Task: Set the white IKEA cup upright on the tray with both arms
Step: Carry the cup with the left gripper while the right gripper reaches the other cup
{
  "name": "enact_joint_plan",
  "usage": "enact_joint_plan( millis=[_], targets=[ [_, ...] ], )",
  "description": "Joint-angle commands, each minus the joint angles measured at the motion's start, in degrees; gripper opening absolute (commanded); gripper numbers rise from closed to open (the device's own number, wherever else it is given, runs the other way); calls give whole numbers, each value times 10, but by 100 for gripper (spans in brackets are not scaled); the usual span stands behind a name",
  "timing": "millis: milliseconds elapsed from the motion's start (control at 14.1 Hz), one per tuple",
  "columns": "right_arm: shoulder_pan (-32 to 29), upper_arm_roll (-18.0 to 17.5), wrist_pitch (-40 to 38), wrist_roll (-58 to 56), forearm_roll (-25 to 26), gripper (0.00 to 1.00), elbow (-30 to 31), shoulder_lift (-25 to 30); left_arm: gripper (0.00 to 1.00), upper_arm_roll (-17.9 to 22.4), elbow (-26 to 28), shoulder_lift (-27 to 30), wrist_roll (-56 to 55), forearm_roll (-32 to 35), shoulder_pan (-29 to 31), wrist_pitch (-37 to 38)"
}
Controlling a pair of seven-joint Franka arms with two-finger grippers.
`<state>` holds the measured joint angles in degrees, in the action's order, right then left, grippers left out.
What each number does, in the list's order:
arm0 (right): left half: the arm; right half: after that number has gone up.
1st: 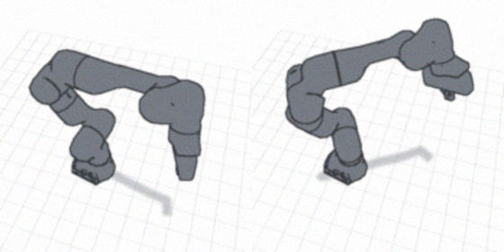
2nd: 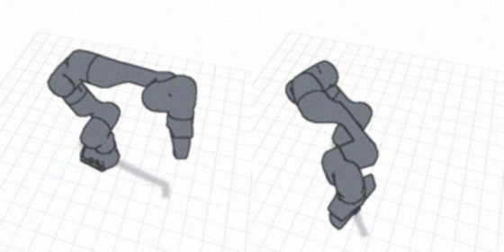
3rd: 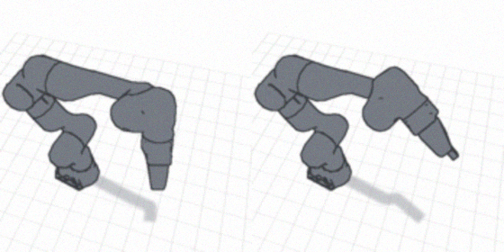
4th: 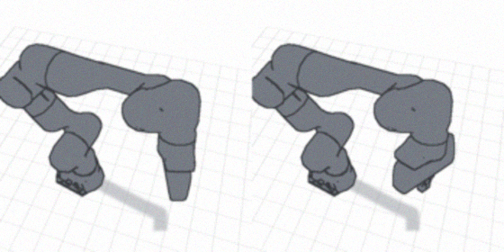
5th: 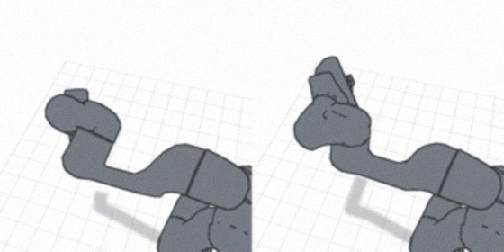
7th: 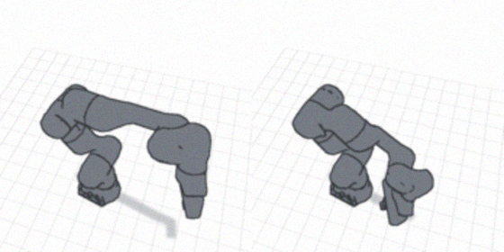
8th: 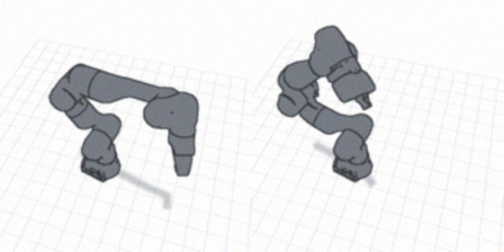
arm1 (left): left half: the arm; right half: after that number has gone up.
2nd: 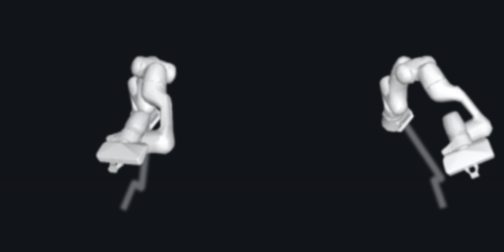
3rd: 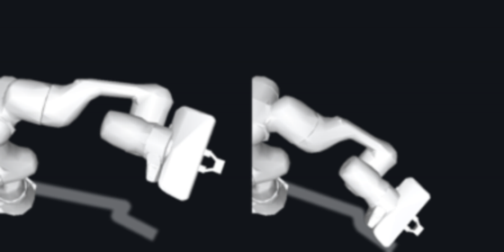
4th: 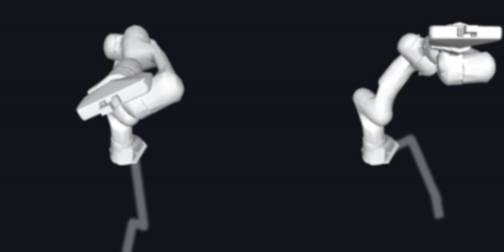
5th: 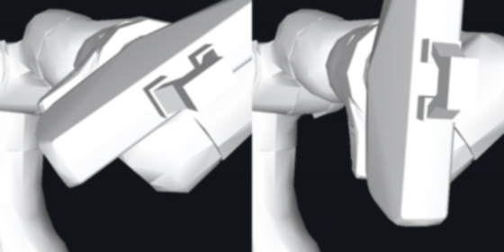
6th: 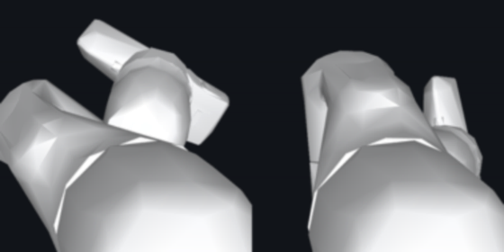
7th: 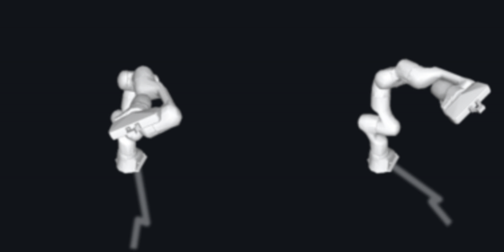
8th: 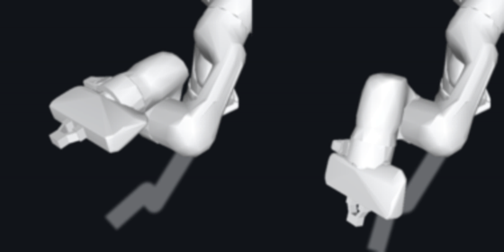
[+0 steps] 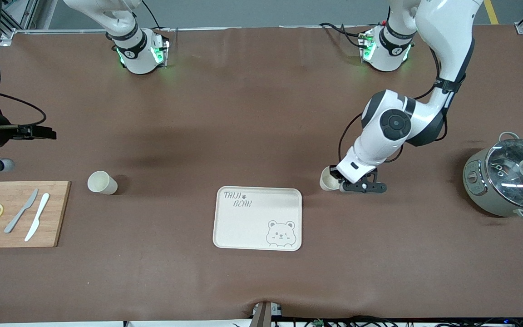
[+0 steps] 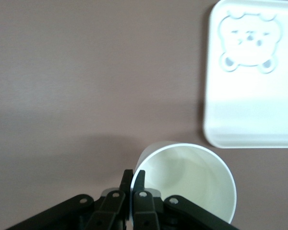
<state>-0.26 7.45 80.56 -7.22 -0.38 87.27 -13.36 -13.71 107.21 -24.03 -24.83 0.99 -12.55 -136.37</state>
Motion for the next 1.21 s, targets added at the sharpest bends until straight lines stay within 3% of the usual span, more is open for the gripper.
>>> enact_joint_plan(
  millis=[0, 214, 427, 1139],
  targets=[
    [-18, -8, -6, 3, -8, 100, -18, -18, 0, 4, -98, -57, -47, 11, -33, 48],
    [-17, -8, 1, 7, -15, 100, -8, -27, 0, 9, -137, -87, -70, 13, -58, 51],
    [-15, -7, 98, 8, -15, 100, 69, -23, 0, 9, -161, -109, -100, 45, -70, 51],
    [-21, -7, 277, 7, -15, 100, 202, -19, 0, 18, -250, -181, -138, 60, -102, 51]
  ],
)
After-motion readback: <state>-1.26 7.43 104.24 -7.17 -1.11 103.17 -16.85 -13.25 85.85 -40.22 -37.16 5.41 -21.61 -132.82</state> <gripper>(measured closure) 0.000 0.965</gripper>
